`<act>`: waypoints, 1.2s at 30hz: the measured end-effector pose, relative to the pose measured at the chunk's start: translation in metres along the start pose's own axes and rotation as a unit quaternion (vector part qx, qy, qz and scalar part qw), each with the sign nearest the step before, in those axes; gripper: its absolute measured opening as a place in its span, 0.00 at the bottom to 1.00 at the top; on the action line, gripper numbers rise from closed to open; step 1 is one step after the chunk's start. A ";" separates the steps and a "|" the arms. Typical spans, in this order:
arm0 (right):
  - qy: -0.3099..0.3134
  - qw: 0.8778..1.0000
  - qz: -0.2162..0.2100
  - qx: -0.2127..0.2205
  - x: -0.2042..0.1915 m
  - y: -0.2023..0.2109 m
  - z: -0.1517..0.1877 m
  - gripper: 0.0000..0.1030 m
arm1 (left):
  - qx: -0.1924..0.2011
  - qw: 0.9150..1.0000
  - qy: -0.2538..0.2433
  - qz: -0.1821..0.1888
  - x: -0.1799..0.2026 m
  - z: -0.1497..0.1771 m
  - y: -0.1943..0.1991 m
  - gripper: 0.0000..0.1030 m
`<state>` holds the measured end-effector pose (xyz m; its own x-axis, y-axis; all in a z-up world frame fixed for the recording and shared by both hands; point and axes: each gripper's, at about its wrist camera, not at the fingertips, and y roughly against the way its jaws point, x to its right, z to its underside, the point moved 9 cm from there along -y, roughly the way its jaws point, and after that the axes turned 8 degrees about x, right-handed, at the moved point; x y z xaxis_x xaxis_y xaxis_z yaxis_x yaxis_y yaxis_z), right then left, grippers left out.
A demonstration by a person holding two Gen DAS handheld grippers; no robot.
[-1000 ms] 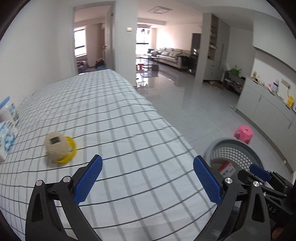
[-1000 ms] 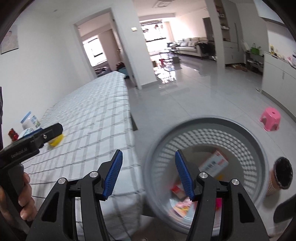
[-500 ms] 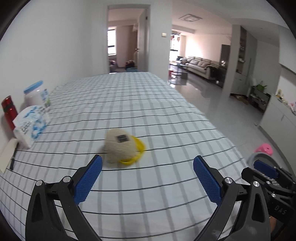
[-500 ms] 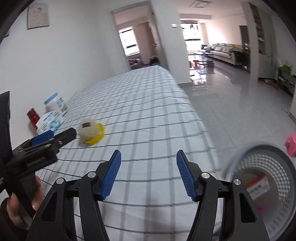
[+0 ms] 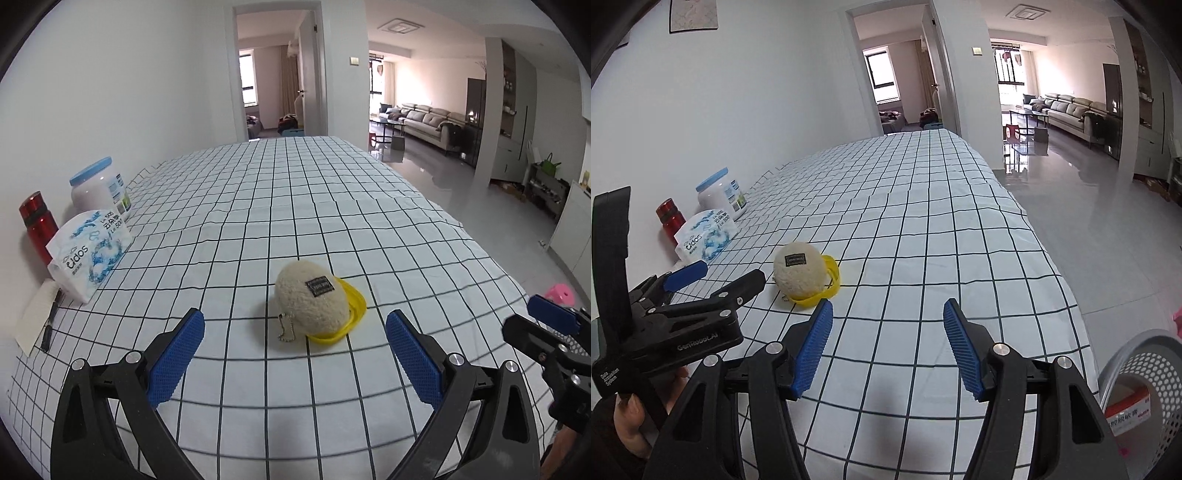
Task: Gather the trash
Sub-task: 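Grasp the beige felt ball with the left gripper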
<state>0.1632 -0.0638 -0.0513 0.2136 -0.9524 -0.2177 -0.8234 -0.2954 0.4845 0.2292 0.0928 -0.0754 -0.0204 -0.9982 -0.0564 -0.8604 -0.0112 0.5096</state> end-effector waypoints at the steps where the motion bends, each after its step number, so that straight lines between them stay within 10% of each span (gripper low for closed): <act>1: -0.002 1.000 0.000 0.000 0.000 -0.001 0.000 0.58 | -0.002 1.000 0.005 0.004 0.000 0.000 -0.005 0.94; 23: -0.004 0.999 0.005 -0.034 0.005 -0.019 0.020 0.58 | -0.062 0.998 0.018 0.003 0.007 0.020 -0.084 0.92; 30: 0.006 0.999 0.007 -0.043 -0.001 -0.026 0.023 0.58 | -0.064 0.998 0.012 0.020 0.009 0.020 -0.086 0.55; 36: 0.006 0.999 0.009 -0.046 -0.003 -0.030 0.024 0.58 | -0.050 0.999 0.012 0.018 0.001 0.016 -0.081 0.53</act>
<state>0.1745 -0.0505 -0.0855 0.2049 -0.9584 -0.1986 -0.7759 -0.2828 0.5640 0.2904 0.0937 -0.1304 -0.0369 -0.9992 -0.0172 -0.8036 0.0194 0.5948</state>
